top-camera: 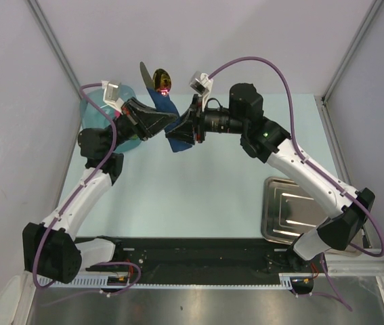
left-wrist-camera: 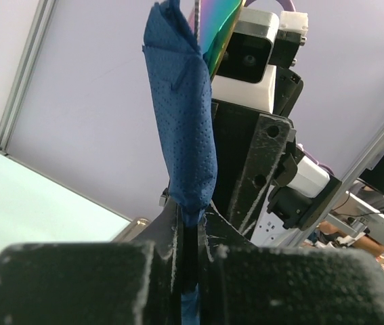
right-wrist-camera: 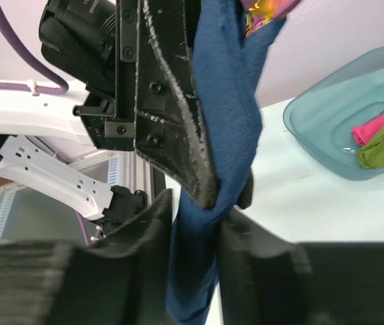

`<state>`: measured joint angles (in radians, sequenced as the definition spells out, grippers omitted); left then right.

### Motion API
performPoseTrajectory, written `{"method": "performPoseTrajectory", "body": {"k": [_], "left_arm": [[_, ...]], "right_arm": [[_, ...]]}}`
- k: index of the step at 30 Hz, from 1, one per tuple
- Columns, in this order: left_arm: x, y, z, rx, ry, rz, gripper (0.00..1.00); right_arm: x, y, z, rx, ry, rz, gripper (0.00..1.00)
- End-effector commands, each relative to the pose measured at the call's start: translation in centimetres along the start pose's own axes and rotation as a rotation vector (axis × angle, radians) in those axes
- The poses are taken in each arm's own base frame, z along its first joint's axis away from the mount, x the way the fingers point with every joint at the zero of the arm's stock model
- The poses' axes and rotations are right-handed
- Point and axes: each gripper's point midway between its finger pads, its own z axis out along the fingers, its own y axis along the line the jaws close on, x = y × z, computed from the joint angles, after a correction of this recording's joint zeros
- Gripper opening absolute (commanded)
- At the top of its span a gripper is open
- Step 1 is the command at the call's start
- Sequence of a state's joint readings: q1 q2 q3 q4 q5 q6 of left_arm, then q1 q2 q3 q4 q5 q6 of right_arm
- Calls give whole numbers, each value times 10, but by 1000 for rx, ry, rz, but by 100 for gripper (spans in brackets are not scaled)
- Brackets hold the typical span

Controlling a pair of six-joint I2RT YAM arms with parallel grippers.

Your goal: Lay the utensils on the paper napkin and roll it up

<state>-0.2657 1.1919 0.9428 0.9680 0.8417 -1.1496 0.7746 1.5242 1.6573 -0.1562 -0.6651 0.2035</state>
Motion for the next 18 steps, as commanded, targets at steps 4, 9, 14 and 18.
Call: {"method": "performPoseTrajectory", "body": {"k": [4,9,14,18], "left_arm": [[-28,-19,6,46,-55,75,0],[-29,-20,6,51,-59,81,0],[-28,-22,5,53,-52,84,0],[-22,-21,3,51,-37,91,1]], "right_arm": [[-15,15,-13,-40,-31,-74,39],[-3,13,-10,-47,-3,-53,40],[-4,15,-9,-57,-6,-58,24],[-11,12,-9,-44,-23,-67,0]]}}
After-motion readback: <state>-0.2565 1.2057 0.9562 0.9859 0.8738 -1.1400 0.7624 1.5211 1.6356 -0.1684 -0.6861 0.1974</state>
